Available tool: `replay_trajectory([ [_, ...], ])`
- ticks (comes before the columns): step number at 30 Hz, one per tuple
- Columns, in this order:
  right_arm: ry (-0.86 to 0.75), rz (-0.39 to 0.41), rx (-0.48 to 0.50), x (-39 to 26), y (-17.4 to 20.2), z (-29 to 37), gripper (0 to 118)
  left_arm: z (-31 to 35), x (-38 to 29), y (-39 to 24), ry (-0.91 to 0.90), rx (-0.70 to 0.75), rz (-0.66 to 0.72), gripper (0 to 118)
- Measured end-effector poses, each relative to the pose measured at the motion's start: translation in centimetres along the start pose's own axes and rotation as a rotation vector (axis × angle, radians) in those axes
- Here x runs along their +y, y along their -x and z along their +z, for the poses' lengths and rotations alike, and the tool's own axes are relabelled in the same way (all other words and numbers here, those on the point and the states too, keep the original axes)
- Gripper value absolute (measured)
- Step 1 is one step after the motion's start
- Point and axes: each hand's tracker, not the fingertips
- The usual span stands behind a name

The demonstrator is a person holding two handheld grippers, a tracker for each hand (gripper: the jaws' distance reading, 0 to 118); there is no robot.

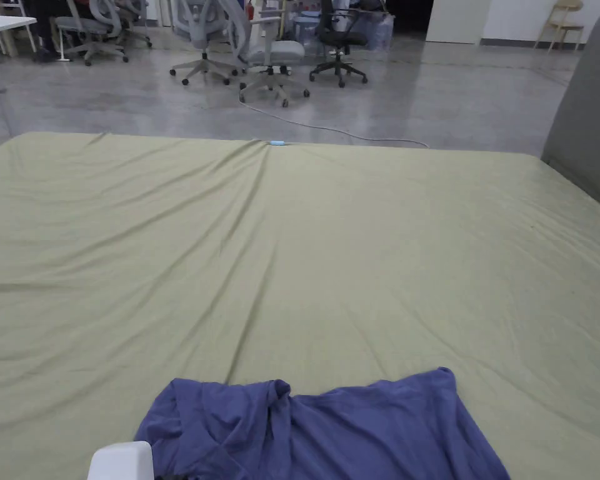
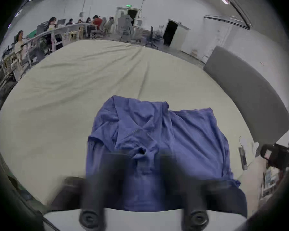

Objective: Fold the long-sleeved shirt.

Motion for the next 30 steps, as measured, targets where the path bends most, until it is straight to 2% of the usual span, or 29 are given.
replay_trajectory([
  [1,0.004,-0.004,0.000,0.1,0.0,-0.3,4,0.0,-0.2,0.6,-0.008,0.044,0.020,4],
  [3,0.008,-0.012,0.005,0.2,0.0,-0.9,4,-1.0,0.5,2.2,0.016,-0.039,0.055,5],
  [4,0.010,-0.014,0.008,0.3,0.0,-1.2,4,-1.9,1.3,3.3,0.025,-0.054,0.102,16],
  [5,0.013,-0.014,0.011,0.4,0.1,-1.5,4,-2.7,2.2,4.3,0.035,-0.036,0.157,40],
  [6,0.015,-0.013,0.014,0.5,0.2,-1.8,4,-3.9,3.4,5.1,0.022,-0.004,0.195,86],
  [7,0.018,-0.013,0.017,0.6,0.1,-2.1,4,-5.3,4.7,6.0,0.006,0.025,0.193,116],
  [8,0.021,-0.010,0.021,0.6,0.2,-2.3,4,-6.8,6.0,6.7,-0.013,0.063,0.177,118],
  [11,0.033,-0.005,0.022,0.7,0.1,-3.1,4,-11.7,9.6,7.5,-0.059,0.126,0.118,116],
  [14,0.050,-0.008,0.014,0.9,-0.3,-4.2,4,-16.8,11.0,6.9,0.080,0.135,0.026,109],
  [15,0.055,-0.010,0.009,1.1,-0.6,-4.7,4,-18.5,10.9,6.4,0.121,0.127,0.001,92],
  [17,0.071,-0.008,-0.019,1.8,-1.0,-5.8,4,-20.3,10.2,5.0,0.171,0.127,-0.076,42],
  [19,0.092,-0.013,-0.051,3.2,-1.9,-7.3,4,-20.9,8.5,2.6,0.141,0.118,-0.244,40],
  [20,0.101,-0.018,-0.056,4.1,-2.5,-8.1,4,-20.4,8.5,1.8,0.089,0.183,-0.311,38],
  [21,0.102,-0.020,-0.058,5.3,-3.3,-9.3,4,-20.1,8.6,1.3,0.107,0.129,-0.318,18],
  [22,0.113,-0.023,-0.073,6.5,-4.0,-10.5,4,-19.5,8.6,1.3,0.110,0.070,-0.240,2],
  [23,0.124,-0.015,-0.078,7.8,-5.0,-12.0,4,-19.1,8.9,1.5,0.111,0.054,-0.167,2],
  [24,0.168,0.007,-0.088,9.3,-6.1,-14.0,17,-18.8,9.4,1.7,0.108,0.029,-0.127,2],
  [25,0.207,0.001,-0.103,10.7,-7.0,-16.1,42,-18.4,9.8,1.9,0.101,0.017,-0.100,2],
  [27,0.260,-0.042,-0.116,12.9,-9.5,-20.4,118,-17.4,11.0,2.9,0.074,0.037,-0.091,2],
  [28,0.245,-0.072,-0.152,14.0,-10.4,-21.3,116,-16.9,11.6,3.2,0.067,0.015,-0.073,2],
  [30,0.297,-0.085,-0.172,15.9,-11.4,-24.5,112,-16.4,12.5,3.9,0.066,-0.030,-0.029,1],
])
